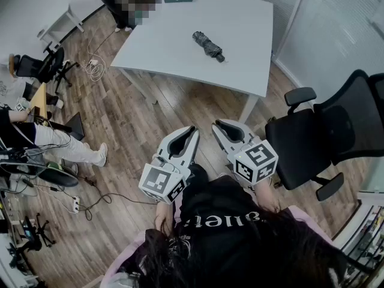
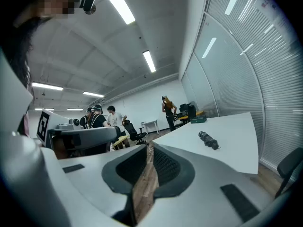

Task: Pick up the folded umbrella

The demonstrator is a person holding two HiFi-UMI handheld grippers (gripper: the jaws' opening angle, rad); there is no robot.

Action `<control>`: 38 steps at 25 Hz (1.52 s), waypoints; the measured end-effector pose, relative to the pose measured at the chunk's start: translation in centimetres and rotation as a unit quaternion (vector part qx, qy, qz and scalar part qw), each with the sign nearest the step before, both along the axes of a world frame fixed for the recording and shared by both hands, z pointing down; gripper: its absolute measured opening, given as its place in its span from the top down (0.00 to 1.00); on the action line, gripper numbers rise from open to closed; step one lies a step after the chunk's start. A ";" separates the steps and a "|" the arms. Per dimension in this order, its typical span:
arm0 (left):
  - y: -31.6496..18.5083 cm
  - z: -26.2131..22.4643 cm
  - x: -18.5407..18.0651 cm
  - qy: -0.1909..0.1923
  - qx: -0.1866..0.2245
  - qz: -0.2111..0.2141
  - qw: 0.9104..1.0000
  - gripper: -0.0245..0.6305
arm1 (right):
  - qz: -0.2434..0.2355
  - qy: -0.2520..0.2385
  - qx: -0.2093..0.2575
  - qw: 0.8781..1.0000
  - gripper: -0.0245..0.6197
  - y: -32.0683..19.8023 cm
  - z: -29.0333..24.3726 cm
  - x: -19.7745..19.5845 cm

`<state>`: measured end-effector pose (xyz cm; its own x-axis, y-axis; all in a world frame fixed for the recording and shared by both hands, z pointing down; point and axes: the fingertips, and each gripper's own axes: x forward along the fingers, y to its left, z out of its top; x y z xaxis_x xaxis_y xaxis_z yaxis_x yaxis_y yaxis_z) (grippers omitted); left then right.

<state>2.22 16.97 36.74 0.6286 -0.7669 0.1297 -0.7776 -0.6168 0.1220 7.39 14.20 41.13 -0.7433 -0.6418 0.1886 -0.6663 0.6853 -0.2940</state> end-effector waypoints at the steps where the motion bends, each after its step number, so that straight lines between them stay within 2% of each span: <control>1: -0.2 0.1 -0.1 -0.001 -0.001 0.002 1.000 0.89 | 0.001 0.001 -0.001 1.000 0.88 -0.2 0.1 -0.1; 15: -6.1 1.4 -3.4 0.000 -0.019 0.009 1.000 0.89 | 0.016 0.023 -0.011 1.000 0.88 -5.4 1.2 -2.9; 27: -13.8 0.4 -9.1 0.009 -0.012 0.019 1.000 0.89 | 0.039 0.028 -0.019 0.999 0.88 -13.1 0.8 -7.7; 38: -18.7 0.6 -14.0 -0.003 -0.012 0.046 0.999 0.89 | 0.072 0.028 -0.025 0.997 0.88 -18.2 1.0 -12.1</control>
